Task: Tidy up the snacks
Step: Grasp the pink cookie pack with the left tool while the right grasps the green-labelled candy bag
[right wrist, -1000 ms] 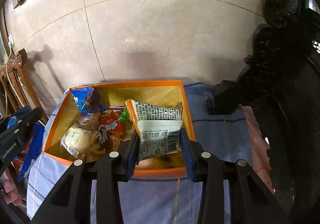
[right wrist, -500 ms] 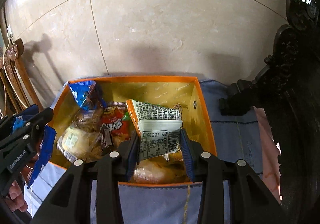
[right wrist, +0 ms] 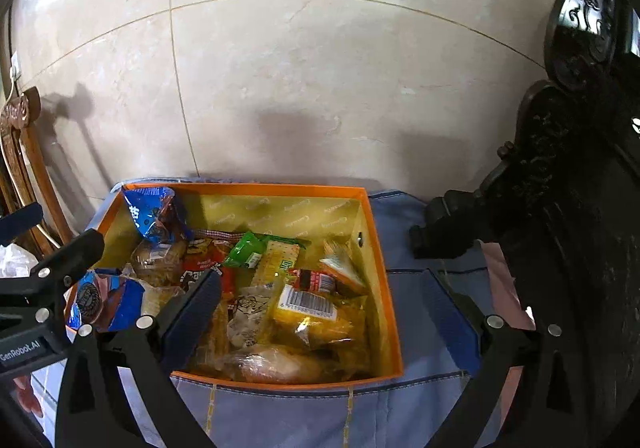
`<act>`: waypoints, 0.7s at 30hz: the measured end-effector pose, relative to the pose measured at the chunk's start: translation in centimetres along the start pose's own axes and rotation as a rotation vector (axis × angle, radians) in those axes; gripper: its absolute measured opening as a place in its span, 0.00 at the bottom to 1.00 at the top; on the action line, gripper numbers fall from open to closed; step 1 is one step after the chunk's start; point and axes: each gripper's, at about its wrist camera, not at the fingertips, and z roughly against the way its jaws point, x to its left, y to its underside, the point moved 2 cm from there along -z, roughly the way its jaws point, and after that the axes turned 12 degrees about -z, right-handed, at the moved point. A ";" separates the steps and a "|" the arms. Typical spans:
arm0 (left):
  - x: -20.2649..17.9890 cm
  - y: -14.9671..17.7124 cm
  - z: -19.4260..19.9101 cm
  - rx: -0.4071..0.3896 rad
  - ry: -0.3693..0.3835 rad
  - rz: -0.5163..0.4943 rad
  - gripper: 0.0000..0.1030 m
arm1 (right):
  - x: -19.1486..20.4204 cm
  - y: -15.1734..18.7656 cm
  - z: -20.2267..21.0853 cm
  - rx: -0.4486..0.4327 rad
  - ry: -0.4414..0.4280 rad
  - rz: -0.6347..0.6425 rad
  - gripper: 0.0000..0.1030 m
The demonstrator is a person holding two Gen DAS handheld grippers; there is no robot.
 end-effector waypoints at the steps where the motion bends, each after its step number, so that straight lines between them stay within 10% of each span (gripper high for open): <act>1: 0.0 0.0 0.1 -0.001 -0.002 0.000 0.96 | -0.2 0.0 0.2 -0.004 0.002 -0.004 0.96; 11: -4.1 3.4 4.5 0.019 0.057 -0.045 0.96 | -6.8 3.5 4.2 0.024 0.062 -0.087 0.96; 21: -18.5 14.8 8.5 0.075 0.407 -0.203 0.96 | -18.1 15.4 6.7 0.228 0.145 -0.184 0.96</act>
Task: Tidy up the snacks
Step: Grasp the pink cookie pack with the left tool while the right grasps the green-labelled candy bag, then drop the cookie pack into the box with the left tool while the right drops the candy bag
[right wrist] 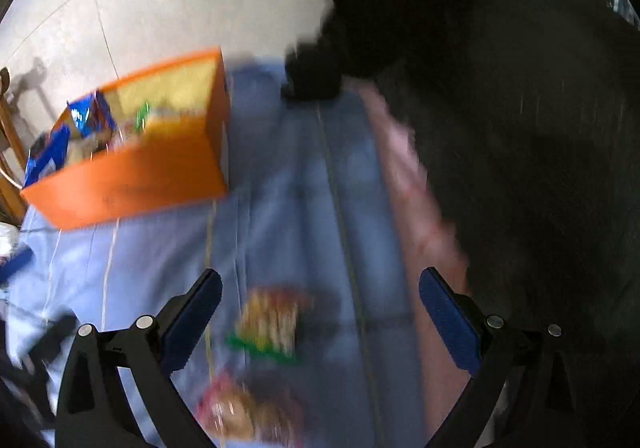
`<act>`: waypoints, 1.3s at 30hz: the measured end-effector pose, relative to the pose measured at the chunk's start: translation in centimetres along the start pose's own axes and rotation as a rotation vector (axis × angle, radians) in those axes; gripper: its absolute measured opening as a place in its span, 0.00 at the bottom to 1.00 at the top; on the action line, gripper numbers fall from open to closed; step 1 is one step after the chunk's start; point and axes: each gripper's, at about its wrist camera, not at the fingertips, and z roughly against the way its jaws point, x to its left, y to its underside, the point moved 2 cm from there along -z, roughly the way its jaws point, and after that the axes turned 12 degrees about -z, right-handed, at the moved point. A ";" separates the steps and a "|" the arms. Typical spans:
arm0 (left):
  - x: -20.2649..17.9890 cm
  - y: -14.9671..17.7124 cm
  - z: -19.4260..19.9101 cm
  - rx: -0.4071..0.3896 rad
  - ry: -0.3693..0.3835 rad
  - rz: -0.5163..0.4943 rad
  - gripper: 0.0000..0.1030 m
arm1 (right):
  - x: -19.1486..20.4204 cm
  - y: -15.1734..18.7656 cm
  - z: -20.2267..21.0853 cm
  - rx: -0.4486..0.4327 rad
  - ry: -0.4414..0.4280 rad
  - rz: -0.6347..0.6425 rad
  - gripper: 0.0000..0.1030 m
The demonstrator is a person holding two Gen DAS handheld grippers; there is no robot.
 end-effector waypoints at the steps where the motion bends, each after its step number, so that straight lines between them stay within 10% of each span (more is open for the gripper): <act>1: -1.6 1.0 -0.6 0.014 0.043 -0.011 0.96 | -0.8 0.9 -1.1 0.040 -0.002 -0.019 0.96; 5: -6.9 3.8 -2.7 0.058 0.112 -0.142 0.96 | -0.7 2.6 -4.8 0.141 -0.025 -0.039 0.96; 14: -14.1 8.5 -6.7 0.093 0.016 -0.400 0.96 | 3.5 3.5 -11.2 0.290 -0.044 0.100 0.96; 19: -15.1 8.6 -7.5 0.062 0.018 -0.359 0.96 | 3.8 3.3 -12.5 0.304 -0.024 0.120 0.91; 21: -15.2 8.1 -8.0 0.075 0.037 -0.325 0.96 | 3.8 3.1 -12.2 0.289 -0.028 0.118 0.72; 22: -15.1 8.0 -8.2 0.081 0.045 -0.315 0.96 | 3.6 2.9 -11.9 0.282 -0.030 0.114 0.46; 29: -15.8 7.5 -7.6 0.071 0.081 -0.314 0.58 | 2.0 2.8 -10.6 0.276 -0.059 0.033 0.44; 39: -12.0 7.0 -1.9 0.006 0.056 -0.232 0.54 | 0.5 -0.1 -4.4 0.130 -0.057 0.005 0.45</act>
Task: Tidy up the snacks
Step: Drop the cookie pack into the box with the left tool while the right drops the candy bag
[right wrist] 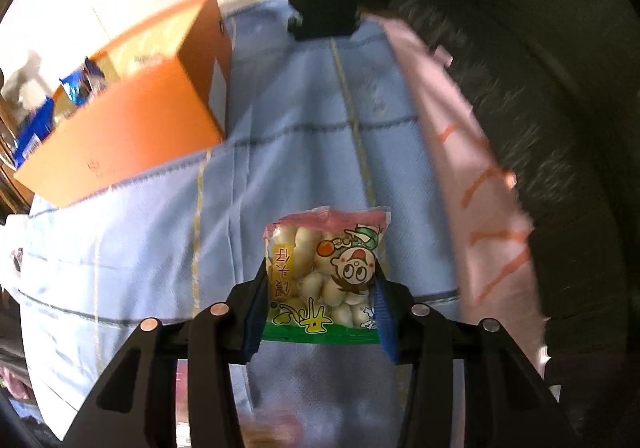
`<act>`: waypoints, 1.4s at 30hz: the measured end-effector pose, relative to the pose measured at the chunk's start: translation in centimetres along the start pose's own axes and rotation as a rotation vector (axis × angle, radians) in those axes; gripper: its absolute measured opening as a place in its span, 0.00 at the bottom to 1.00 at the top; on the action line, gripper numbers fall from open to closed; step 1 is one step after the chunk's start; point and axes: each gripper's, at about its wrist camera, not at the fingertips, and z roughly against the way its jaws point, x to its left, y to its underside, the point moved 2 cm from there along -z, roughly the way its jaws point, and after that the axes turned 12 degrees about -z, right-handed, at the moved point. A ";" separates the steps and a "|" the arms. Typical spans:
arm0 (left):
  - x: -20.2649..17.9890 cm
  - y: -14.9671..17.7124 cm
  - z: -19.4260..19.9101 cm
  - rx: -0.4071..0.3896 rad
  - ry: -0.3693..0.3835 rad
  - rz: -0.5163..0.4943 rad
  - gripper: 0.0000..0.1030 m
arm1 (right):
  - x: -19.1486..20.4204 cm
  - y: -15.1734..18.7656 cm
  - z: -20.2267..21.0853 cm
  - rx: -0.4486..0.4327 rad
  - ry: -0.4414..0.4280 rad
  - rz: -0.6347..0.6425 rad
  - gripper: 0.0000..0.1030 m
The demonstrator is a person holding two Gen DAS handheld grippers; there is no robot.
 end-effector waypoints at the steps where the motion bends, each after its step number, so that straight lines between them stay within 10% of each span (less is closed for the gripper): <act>1: 0.8 0.1 0.8 -0.003 -0.015 0.014 0.54 | 0.4 -0.2 0.6 -0.017 0.034 0.012 0.45; 18: 30.7 -4.0 10.4 -0.009 -0.367 0.466 0.55 | 16.5 -5.3 5.6 -0.152 -0.130 0.195 0.45; 37: 38.6 -6.3 3.6 0.026 -0.336 0.481 0.55 | 22.2 -11.4 0.0 -0.127 -0.082 0.171 0.45; 39: 38.5 -6.5 3.0 0.026 -0.344 0.465 0.77 | 22.2 -11.5 -0.2 -0.135 -0.082 0.160 0.50; 40: 38.5 -6.7 2.8 0.033 -0.356 0.462 0.92 | 22.1 -11.6 -0.3 -0.143 -0.093 0.146 0.81; 42: 38.5 -6.8 2.9 0.036 -0.417 0.463 0.96 | 22.1 -11.5 -0.1 -0.167 -0.064 0.138 0.96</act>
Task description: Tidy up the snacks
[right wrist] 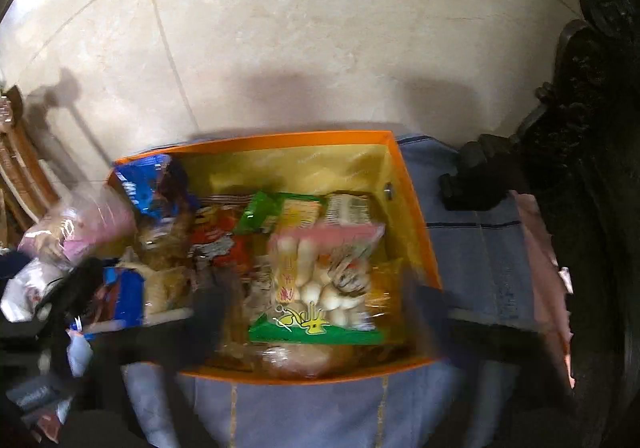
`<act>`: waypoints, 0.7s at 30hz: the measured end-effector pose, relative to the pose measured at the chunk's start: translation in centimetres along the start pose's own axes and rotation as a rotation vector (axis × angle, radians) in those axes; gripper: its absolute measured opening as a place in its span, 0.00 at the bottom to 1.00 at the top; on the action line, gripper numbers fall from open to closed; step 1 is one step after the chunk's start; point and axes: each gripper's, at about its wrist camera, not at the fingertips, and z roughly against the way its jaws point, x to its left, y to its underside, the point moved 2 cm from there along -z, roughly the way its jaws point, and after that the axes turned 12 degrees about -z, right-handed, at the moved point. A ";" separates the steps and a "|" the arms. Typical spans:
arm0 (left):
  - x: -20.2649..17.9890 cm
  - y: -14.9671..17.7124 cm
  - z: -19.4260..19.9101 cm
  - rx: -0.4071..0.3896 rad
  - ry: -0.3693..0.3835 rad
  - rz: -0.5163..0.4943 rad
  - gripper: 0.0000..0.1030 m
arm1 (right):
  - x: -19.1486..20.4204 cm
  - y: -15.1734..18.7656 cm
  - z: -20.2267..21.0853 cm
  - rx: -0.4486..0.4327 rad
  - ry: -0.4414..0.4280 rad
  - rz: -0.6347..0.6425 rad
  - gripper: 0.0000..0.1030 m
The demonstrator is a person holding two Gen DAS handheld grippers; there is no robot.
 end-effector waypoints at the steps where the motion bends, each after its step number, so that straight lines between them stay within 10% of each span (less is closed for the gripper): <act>1: 0.0 0.0 0.2 -0.005 -0.002 0.000 0.96 | 0.0 0.0 0.2 -0.012 0.009 0.005 0.96; 21: -0.7 0.5 0.9 0.004 0.032 0.007 0.96 | -0.3 0.3 0.8 -0.007 0.041 -0.010 0.96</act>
